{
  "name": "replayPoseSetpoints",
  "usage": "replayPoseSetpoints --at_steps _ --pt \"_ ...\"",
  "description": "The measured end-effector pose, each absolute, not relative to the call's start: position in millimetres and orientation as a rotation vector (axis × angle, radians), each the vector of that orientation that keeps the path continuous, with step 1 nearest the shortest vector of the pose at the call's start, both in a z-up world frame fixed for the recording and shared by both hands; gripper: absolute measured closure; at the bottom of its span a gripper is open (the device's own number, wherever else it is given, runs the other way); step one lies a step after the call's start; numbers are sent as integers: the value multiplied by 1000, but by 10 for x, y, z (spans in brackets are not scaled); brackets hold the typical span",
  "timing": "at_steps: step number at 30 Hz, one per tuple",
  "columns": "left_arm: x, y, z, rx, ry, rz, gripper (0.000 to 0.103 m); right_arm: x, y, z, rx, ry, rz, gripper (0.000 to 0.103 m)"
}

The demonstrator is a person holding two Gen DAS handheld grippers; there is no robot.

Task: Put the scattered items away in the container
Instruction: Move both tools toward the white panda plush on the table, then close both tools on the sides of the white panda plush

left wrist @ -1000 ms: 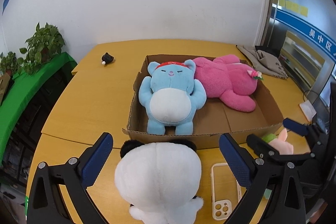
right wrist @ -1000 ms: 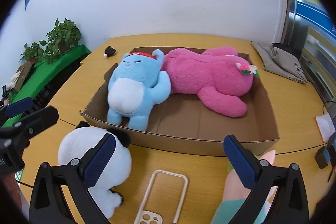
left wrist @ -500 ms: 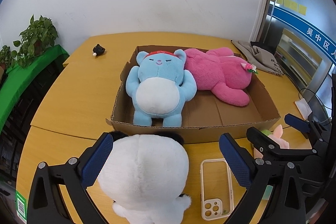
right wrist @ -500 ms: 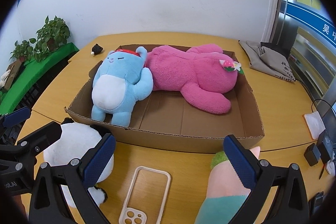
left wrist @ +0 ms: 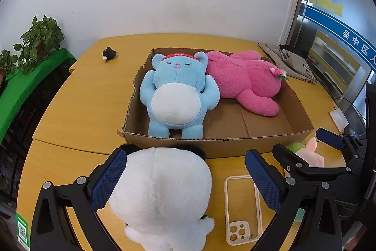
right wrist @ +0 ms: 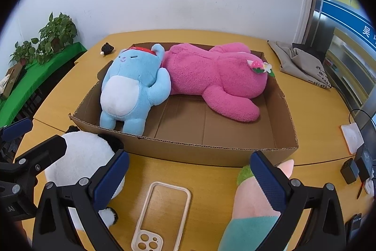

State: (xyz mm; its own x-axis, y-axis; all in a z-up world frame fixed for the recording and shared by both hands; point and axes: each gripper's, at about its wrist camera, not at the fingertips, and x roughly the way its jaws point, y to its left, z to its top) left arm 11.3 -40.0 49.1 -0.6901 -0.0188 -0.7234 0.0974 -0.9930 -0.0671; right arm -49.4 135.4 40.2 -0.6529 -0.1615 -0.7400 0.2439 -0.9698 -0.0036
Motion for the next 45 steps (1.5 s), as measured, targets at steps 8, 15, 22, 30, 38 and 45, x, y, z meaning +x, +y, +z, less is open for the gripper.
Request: replayPoseSetpoints --at_steps 8,15,22,30,38,45 --pt "127 -452 474 1221 170 -2835 1 -500 1352 384 1188 156 -2661 0" --pt "197 -716 385 1248 229 -2820 1 -485 1329 323 1192 140 -2613 0" --pt "277 -1293 -54 1393 398 -2783 1 -326 998 22 1168 77 -2302 0" --pt "141 -1575 -529 1551 635 -2845 0 -259 510 -285 1143 28 -2025 0" --pt "98 -1485 -638 1641 699 -2892 20 -288 238 -608 1249 84 -2018 12" --pt "173 -1444 -554 1623 682 -2925 30 -247 246 -537 1213 85 -2032 28"
